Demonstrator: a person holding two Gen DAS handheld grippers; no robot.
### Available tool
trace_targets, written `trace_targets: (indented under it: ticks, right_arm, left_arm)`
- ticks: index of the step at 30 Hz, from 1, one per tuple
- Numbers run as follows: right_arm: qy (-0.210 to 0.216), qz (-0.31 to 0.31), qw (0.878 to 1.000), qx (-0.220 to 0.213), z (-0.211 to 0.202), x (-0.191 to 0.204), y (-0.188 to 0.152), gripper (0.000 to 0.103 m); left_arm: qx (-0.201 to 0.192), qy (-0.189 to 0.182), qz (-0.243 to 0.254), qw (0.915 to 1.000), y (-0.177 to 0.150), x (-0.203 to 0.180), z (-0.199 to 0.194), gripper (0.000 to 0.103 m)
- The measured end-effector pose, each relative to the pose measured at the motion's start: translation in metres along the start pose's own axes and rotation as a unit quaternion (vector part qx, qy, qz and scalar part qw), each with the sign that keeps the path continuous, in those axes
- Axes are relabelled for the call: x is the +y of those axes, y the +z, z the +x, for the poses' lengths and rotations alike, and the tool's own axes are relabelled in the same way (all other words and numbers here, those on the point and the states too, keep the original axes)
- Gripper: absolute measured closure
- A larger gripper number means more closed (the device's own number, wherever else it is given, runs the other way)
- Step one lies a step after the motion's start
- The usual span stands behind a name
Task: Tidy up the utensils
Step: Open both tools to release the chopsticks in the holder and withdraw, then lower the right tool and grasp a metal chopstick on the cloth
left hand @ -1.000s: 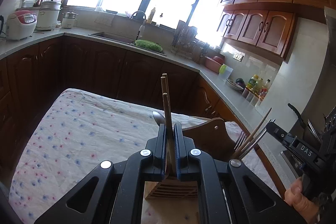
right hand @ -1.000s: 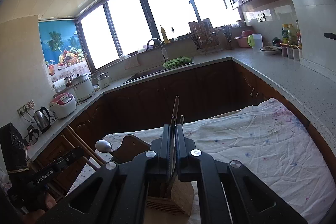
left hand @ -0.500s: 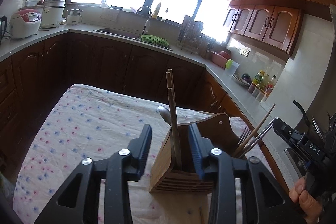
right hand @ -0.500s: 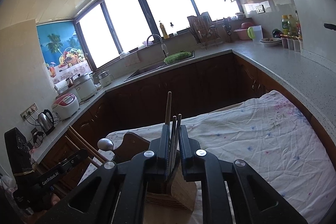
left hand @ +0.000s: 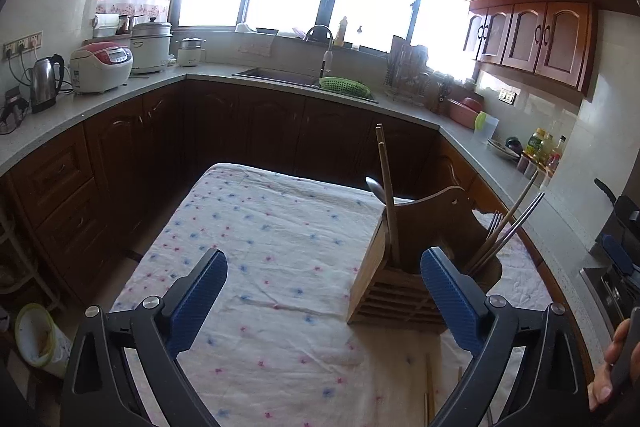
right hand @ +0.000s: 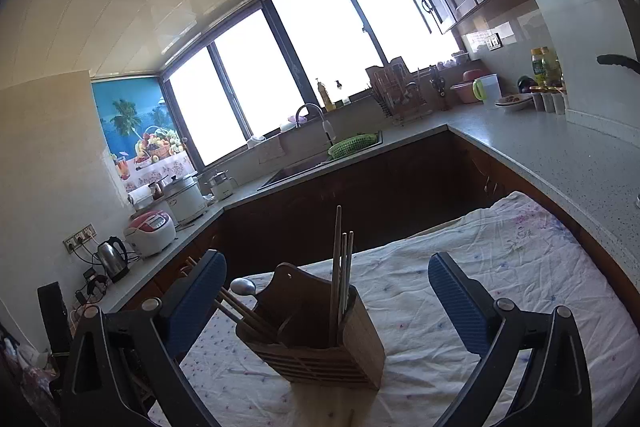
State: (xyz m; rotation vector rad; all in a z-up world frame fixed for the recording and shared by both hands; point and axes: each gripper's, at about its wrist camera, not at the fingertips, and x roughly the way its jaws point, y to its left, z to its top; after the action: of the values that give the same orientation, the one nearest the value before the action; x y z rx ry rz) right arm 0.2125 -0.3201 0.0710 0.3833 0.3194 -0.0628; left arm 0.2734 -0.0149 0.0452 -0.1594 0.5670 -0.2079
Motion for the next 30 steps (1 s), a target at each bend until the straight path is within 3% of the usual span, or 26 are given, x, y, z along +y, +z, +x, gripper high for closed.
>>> trace_targets:
  ticks: [5,14,30]
  right_arm:
    - [0.005,-0.009,1.000,0.000,-0.026,0.009,-0.012,0.001]
    - [0.004,-0.022,1.000,0.011,-0.065,0.018,-0.038,0.001]
    - [-0.043,0.007,0.998,0.055,-0.099,-0.018,-0.087,0.001]
  left_arm:
    - [-0.013,0.029,0.026,0.9992,-0.011,-0.006,-0.034,0.002]
    - [-0.023,0.038,0.061,0.9972,-0.049,-0.011,-0.077,0.001]
    - [0.033,0.021,0.068,0.9969,-0.070,0.003,-0.082,0.001]
